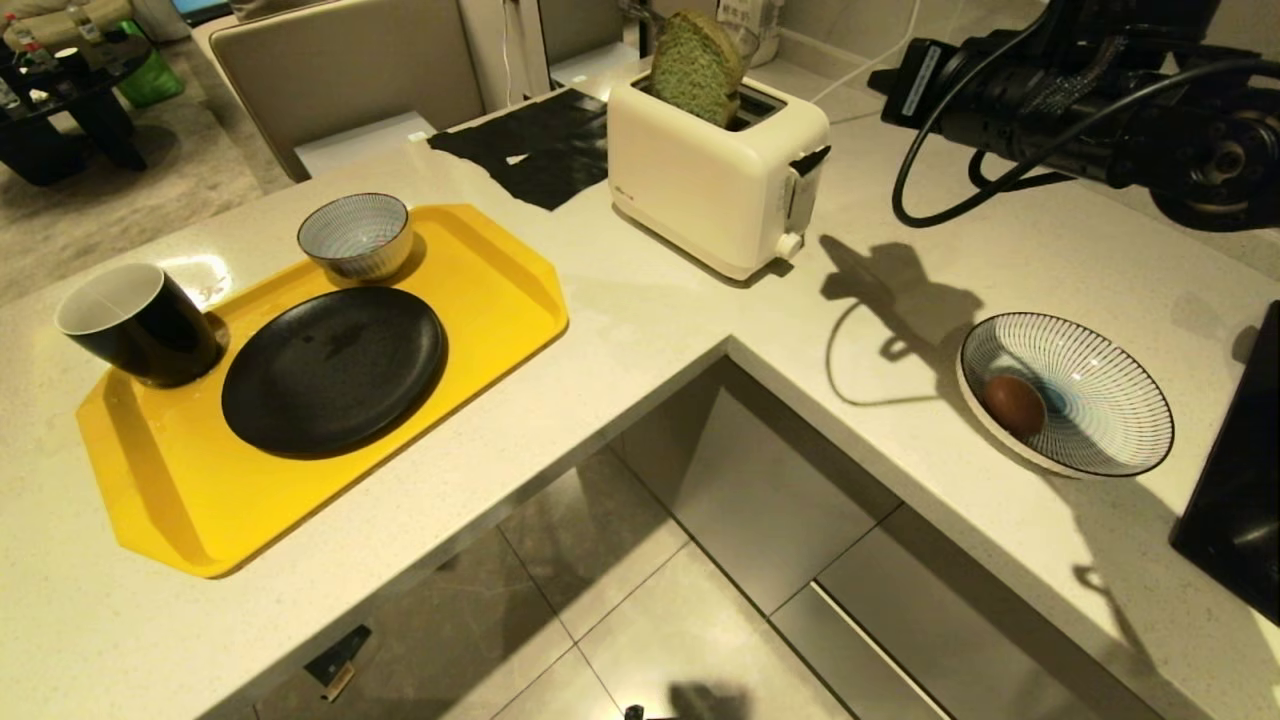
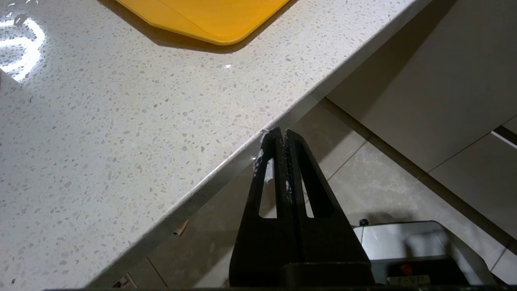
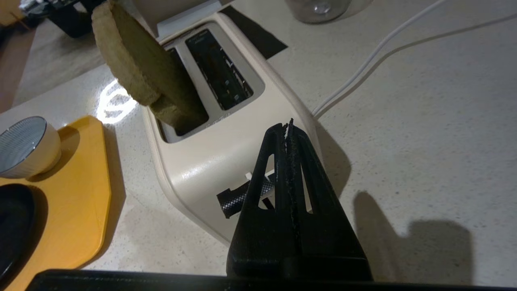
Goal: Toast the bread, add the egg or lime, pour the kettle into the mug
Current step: Use a bread toaster
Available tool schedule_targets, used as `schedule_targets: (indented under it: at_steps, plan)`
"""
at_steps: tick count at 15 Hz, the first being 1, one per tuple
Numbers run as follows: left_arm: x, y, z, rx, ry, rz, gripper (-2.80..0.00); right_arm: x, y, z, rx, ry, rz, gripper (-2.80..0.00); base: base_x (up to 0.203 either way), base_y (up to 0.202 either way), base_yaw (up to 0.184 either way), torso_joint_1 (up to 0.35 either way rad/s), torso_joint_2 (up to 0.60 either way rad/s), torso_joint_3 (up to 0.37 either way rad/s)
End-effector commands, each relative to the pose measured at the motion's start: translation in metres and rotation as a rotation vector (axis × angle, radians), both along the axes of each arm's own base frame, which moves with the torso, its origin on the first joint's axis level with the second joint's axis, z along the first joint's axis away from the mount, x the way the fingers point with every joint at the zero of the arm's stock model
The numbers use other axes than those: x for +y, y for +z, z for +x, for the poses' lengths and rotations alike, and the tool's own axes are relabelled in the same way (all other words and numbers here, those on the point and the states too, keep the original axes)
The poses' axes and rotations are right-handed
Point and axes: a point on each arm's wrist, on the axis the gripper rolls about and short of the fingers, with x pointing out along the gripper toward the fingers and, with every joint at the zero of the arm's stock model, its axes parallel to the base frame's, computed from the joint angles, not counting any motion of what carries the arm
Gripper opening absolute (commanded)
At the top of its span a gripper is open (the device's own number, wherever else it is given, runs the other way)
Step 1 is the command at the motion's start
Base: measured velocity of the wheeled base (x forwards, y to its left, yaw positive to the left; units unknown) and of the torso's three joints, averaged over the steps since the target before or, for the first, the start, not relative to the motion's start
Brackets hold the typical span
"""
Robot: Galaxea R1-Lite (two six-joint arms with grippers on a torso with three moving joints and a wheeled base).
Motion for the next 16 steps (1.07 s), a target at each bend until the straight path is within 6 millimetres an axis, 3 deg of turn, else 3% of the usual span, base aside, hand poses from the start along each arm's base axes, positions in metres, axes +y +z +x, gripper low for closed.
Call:
schedule_targets:
  at_steps: [1, 6, 16]
  plan:
    - [0.0, 0.0, 0.0, 0.001, 0.001, 0.001, -2.8, 0.006, -0.013, 0.012, 0.029, 0.013, -0.006, -2.8, 0.0, 0.0, 0.0, 0.0, 0.0, 0.0]
    - [0.0, 0.0, 0.0, 0.001, 0.0, 0.001, -2.8, 0.026, -0.017, 0.019, -0.052, 0.058, 0.022, -2.8, 0.0, 0.0, 0.0, 0.0, 0.0, 0.0]
    - [0.0, 0.0, 0.0, 0.001, 0.0, 0.001, -2.8, 0.029, -0.03, 0.023, 0.02, 0.059, -0.007, -2.8, 0.0, 0.0, 0.0, 0.0, 0.0, 0.0]
